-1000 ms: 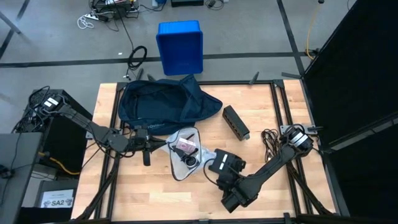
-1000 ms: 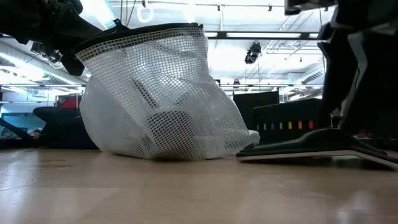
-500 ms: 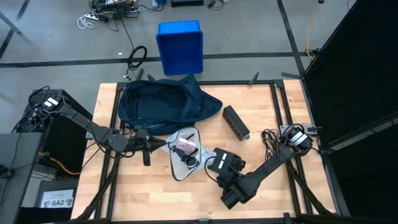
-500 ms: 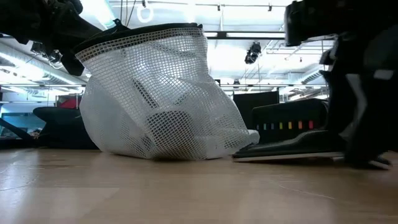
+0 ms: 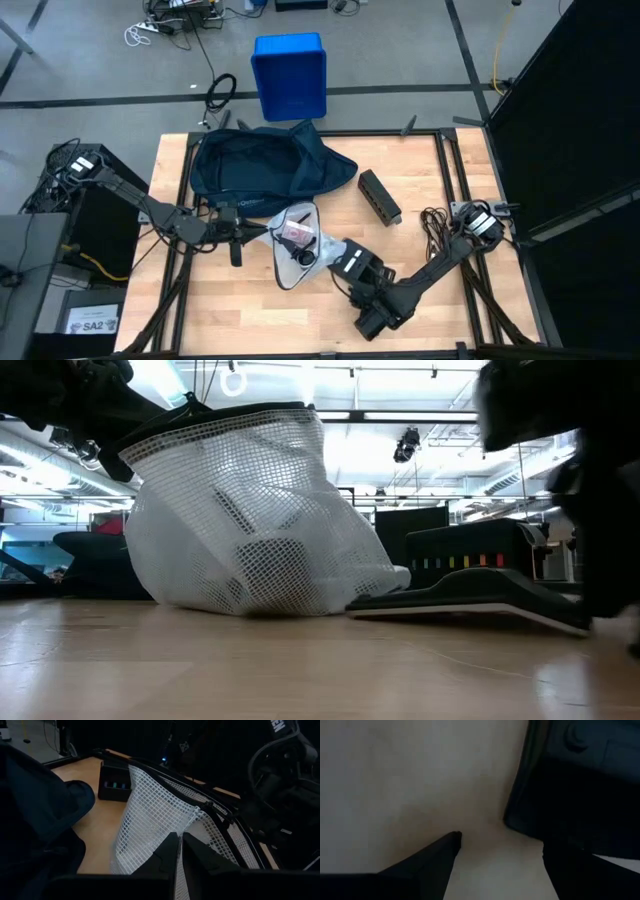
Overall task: Unpack backpack
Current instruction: Put the black calculator into the white mesh envelope
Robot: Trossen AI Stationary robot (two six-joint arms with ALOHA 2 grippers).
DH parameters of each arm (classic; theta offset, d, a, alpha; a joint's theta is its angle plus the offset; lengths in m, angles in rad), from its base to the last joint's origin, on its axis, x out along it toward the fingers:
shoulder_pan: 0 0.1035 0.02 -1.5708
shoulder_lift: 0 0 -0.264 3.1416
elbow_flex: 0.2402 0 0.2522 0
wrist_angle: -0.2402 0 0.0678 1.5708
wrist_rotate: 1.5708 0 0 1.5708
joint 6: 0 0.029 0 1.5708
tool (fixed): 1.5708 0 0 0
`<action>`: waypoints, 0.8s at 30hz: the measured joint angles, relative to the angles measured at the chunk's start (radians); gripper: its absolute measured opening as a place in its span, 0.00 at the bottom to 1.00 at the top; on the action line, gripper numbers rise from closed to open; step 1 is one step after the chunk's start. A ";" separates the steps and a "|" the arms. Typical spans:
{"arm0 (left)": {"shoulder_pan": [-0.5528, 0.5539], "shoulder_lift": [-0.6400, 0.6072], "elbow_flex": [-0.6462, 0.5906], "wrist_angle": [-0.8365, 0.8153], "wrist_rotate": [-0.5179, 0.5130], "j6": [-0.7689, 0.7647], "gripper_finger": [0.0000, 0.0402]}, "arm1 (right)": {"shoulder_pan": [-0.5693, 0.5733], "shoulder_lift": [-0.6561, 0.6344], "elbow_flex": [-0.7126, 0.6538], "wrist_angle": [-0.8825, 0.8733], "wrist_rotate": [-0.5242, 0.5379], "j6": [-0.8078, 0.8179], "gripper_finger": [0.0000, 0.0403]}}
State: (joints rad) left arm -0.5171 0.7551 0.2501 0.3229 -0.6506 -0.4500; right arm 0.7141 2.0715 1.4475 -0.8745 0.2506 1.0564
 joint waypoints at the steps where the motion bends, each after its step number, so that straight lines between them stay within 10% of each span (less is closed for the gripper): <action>1: 0.000 0.000 0.000 0.000 0.000 0.000 0.00 | 0.006 -0.001 0.009 -0.012 0.007 0.002 0.64; 13: 0.000 0.000 0.000 0.000 0.000 0.000 0.00 | -0.003 -0.019 0.105 -0.101 0.402 -0.086 0.49; 24: 0.000 0.000 0.000 0.000 0.000 0.000 0.00 | -0.134 -0.015 0.059 -0.069 0.191 -0.075 0.36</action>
State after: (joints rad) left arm -0.5167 0.7551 0.2501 0.3233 -0.6503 -0.4499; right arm 0.5801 2.0562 1.5067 -0.9440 0.4413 0.9816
